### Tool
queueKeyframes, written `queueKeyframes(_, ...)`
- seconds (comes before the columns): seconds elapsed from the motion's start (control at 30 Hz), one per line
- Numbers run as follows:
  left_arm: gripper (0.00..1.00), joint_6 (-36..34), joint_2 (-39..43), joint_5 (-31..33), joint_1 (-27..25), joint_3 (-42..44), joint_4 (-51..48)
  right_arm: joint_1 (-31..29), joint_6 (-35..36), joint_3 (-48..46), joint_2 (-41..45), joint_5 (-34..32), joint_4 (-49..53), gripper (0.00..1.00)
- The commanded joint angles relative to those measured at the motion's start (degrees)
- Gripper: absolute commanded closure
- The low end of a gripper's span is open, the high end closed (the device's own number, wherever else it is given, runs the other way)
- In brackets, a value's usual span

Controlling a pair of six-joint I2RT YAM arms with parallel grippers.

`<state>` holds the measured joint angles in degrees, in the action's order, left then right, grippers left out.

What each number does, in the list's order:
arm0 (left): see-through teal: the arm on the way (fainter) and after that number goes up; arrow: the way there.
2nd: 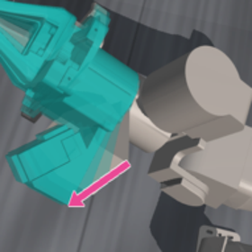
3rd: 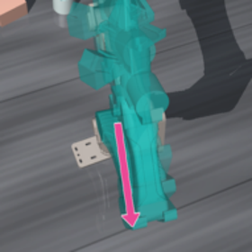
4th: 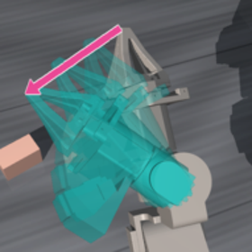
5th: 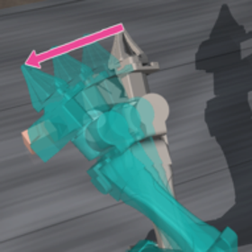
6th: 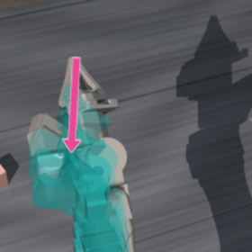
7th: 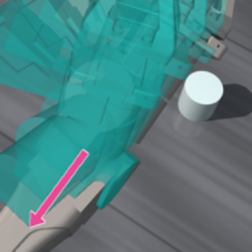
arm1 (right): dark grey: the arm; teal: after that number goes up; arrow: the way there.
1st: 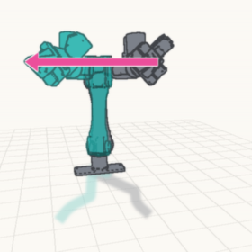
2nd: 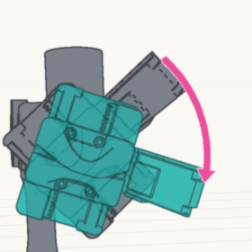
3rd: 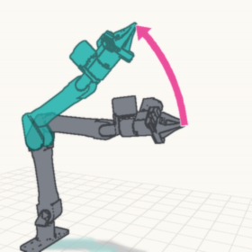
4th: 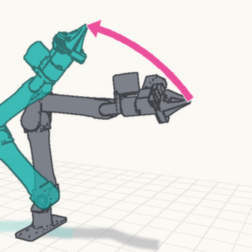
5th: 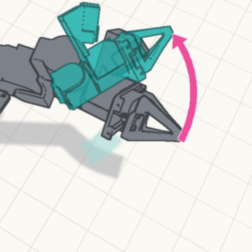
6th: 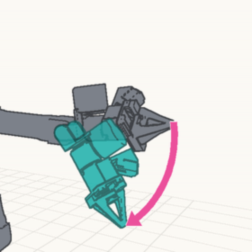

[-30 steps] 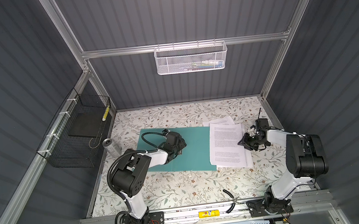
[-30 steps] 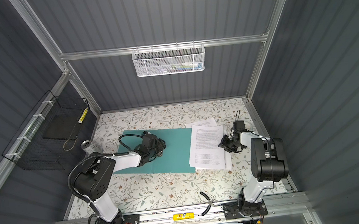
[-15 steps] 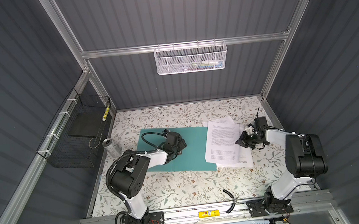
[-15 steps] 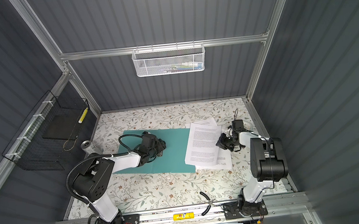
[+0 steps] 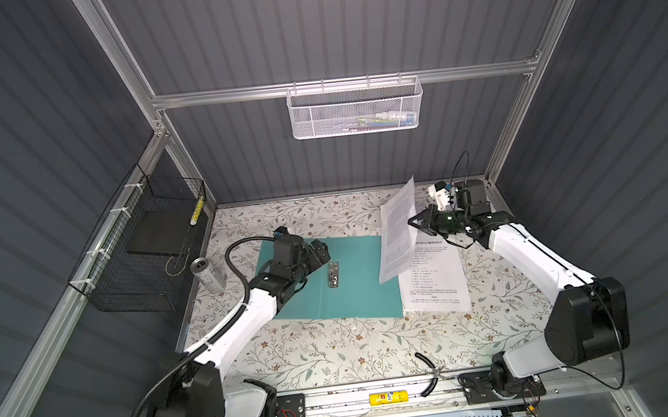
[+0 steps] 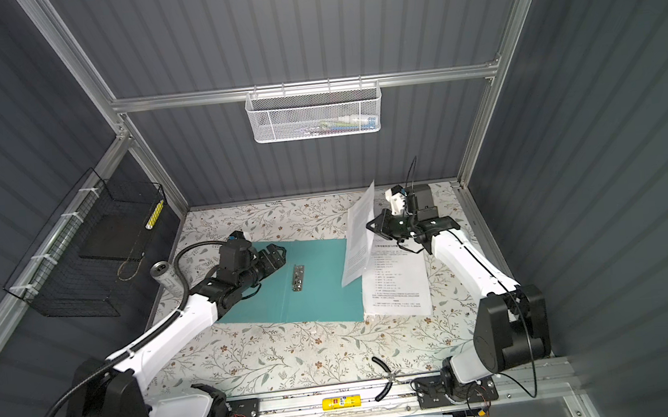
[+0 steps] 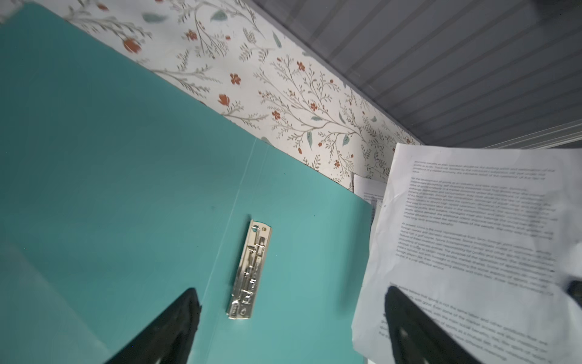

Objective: Put the files into the folder
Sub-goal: 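Grasp the top printed sheet with the right gripper and lift it, then carry the held sheet over the teal folder toward the left gripper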

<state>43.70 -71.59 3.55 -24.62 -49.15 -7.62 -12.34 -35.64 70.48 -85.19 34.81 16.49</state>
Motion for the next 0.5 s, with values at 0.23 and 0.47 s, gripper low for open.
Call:
queueKeyframes(0.23,0.01,-4.0,8.1,2.4,6.8,1.8,-8.3,-11.4,-6.0,12.8,-14.4,1.5,-6.0,1.0)
queueKeyframes(0.47,0.01,-3.2,9.5,7.2,6.8,5.9,-5.5,-16.9,-6.5,21.3,-29.0,-1.9,-12.1,1.0)
